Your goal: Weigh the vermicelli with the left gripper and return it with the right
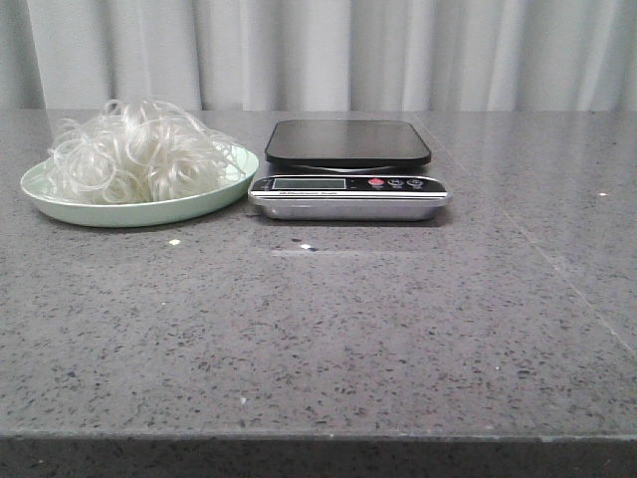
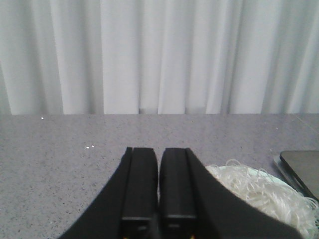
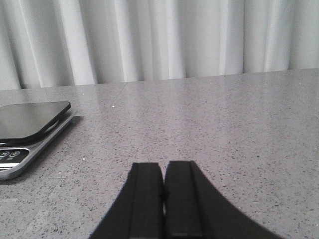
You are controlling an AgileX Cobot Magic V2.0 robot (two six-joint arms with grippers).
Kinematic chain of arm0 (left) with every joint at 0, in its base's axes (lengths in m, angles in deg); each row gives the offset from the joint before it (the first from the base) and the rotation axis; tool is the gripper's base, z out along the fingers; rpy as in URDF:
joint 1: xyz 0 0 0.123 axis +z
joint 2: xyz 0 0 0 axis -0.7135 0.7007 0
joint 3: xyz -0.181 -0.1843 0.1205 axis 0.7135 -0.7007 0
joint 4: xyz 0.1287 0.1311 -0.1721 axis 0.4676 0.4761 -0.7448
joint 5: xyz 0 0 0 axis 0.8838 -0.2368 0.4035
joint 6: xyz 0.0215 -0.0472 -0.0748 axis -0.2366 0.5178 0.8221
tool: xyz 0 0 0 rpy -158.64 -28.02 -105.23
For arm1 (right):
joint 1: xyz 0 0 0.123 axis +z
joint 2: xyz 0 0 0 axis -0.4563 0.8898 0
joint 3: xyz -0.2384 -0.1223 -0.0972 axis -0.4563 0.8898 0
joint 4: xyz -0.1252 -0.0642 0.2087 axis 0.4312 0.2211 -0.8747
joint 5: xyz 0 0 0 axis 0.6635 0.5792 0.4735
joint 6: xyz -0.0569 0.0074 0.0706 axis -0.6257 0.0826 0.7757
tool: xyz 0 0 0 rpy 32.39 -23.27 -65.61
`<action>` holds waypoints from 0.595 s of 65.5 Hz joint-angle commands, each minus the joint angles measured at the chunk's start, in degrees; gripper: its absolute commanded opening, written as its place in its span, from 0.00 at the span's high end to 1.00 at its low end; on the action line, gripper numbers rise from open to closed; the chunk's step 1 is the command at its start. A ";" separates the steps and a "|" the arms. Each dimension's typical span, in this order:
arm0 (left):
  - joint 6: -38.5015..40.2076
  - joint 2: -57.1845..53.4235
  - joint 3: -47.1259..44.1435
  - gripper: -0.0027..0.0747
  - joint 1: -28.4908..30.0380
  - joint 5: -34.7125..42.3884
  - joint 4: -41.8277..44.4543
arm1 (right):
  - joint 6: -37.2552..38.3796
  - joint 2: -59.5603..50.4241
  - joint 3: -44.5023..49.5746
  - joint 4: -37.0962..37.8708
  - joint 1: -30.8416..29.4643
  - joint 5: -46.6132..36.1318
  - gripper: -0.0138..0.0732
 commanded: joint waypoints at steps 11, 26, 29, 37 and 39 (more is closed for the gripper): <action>0.00 8.34 6.48 0.44 -7.51 -2.61 -0.86 | -0.26 -0.86 -0.48 0.73 -0.02 -4.69 0.66; 0.00 23.43 15.80 0.30 -12.66 -7.75 -3.46 | -0.26 -0.86 -0.48 0.73 -0.02 -4.69 0.66; 0.00 26.31 18.46 0.30 -13.01 -9.30 -4.71 | -0.26 -0.86 -0.48 0.73 -0.02 -4.69 0.66; 0.00 35.37 24.60 0.30 -13.04 -12.11 -5.78 | -0.26 -0.91 -0.48 0.73 -0.03 -4.69 0.66; 0.00 37.94 26.40 0.30 -13.04 -12.96 -5.78 | -0.26 -0.91 -0.48 0.73 -0.03 -4.69 0.66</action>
